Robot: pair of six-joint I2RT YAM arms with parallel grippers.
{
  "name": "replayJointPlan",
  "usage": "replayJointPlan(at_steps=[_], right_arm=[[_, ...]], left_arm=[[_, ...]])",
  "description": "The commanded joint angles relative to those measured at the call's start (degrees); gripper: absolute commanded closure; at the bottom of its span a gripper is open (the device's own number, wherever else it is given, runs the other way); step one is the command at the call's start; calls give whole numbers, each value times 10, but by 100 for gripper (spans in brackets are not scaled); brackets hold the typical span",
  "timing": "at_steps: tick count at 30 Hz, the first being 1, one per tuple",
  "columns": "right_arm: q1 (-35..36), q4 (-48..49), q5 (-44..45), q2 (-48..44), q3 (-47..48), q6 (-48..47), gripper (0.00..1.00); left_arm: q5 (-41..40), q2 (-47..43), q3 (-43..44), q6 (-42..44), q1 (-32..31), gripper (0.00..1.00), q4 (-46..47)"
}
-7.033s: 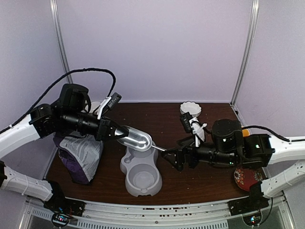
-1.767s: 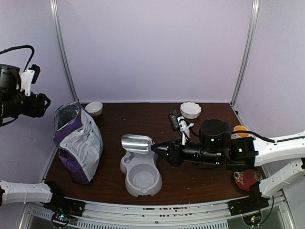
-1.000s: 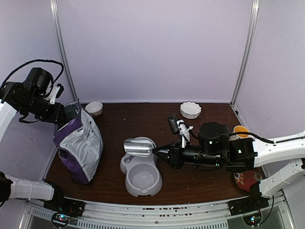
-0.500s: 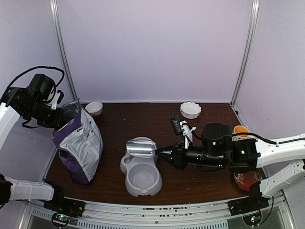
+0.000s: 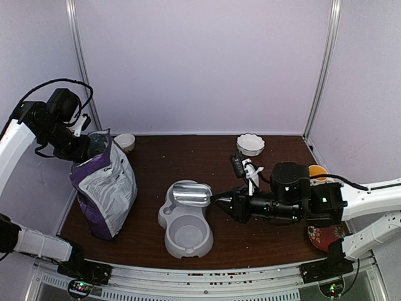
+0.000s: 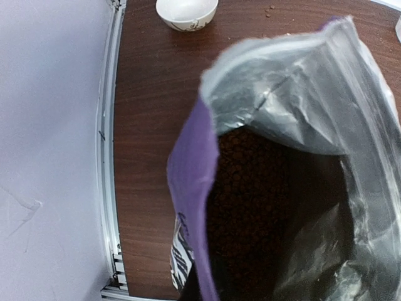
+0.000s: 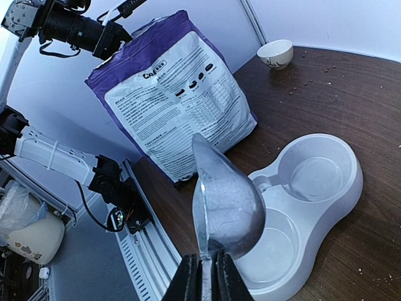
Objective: Serve the pet food
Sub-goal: Adjust the pet food bag at the corner of the board.
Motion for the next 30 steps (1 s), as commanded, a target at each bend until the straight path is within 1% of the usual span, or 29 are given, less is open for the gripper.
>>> replayJointPlan(at_steps=[1,6,10,14,16,21,26,30], right_arm=[[-9,4,19,-21,-15,-8,100],[-20,3,19,-31,-28,-11,100],[-31,4,13,-39,-37,-15,100],[-43,5,4,-43,-44,-17,100],[-47,7,-1,-45,-48,-17,100],[-58,4,-10,-50,-51,-17,100],[-62,7,-13,-56,-53,-12,100],[-62,15,-19,-59,-56,-4,100]], left_arm=[[-6,38,84,34,3,100,68],[1,90,166,49,3,100,75],[-12,147,243,74,3,100,86],[-53,213,324,105,3,100,92],[-97,245,361,115,4,100,100],[-195,304,427,178,10,100,160],[-211,344,496,241,41,100,241],[-235,345,502,310,48,100,323]])
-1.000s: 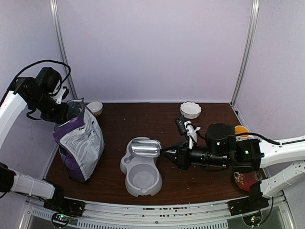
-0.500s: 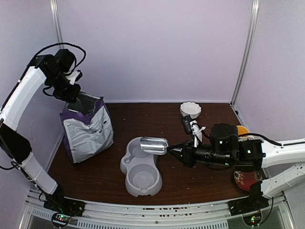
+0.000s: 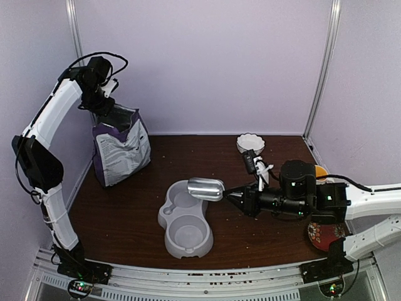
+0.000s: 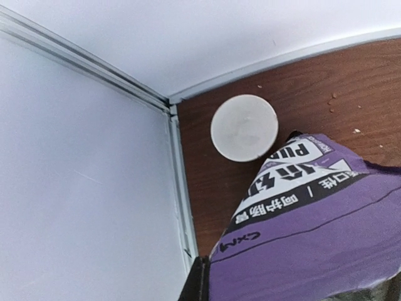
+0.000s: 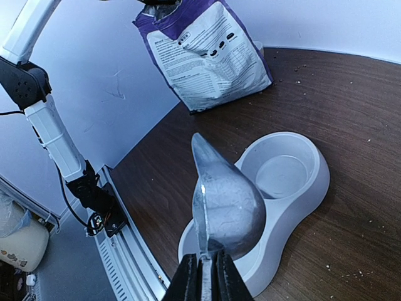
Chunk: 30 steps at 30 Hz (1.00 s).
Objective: Serve the pet food
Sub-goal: Adjust the pet food bag at the corner of the board.
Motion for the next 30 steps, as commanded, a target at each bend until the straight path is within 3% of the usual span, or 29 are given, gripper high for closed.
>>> replayJointPlan(at_steps=[1,5,7,11,15,21,30], right_arm=[[-3,24,-11,-16,-7,10,100],[-3,36,-19,-27,-24,23,100],[-2,55,-17,-31,-44,36,100],[-2,67,-16,-29,-69,57,100],[0,66,-21,-19,-78,70,100],[1,32,-21,-15,-70,78,100],[9,42,-12,15,-62,103,100]], left_arm=[[-126,-58,66,101,19,100,274],[-149,-112,-45,115,18,100,304],[-133,-160,-146,90,10,100,303],[-121,-253,-353,9,-39,100,311],[-110,-287,-475,-84,-109,100,279],[-117,-257,-554,-182,-240,100,210],[24,-160,-596,-264,-301,100,220]])
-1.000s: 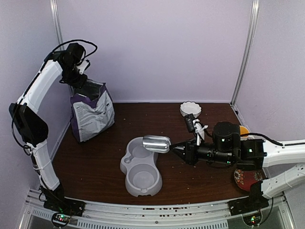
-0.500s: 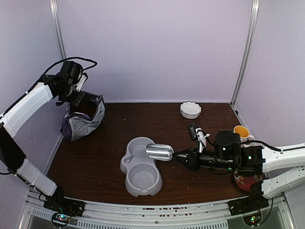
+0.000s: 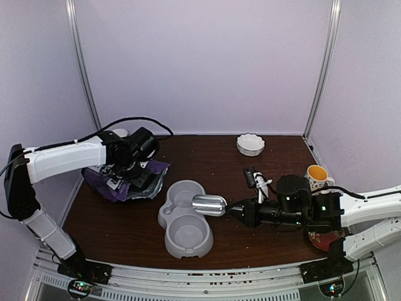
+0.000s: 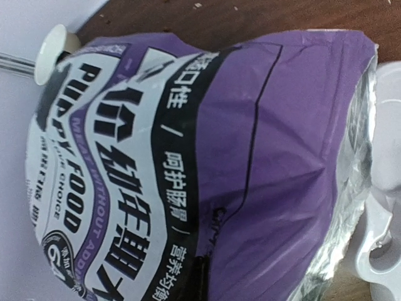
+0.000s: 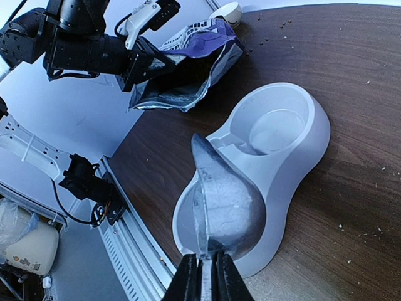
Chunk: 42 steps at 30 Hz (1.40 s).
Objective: Serve the pet food
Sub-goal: Adjust the pet food bag at the corner of the board, then insert the spatula into the pet food bag.
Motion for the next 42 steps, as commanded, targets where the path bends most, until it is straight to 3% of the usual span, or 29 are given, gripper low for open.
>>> replayJointPlan(at_steps=[1,8,16,25,31,42], right_arm=[[11,6,7,24,17,15,100],[23,-10,16,50,30,30,100],[34,-35,20,52,53,30,100],[43,-52,21,113,166,51,100],[43,-70,17,216,277,64,100],[40,-139,64,391,486,60,100]], left_arm=[[96,59,-24,-57,-23,100,17],[93,131,-12,-96,-61,100,24],[-32,33,40,-81,-61,100,-47],[-133,-38,36,-70,-61,100,-48],[-129,-33,43,-43,-61,100,-53],[-30,-72,19,0,-45,100,-24]])
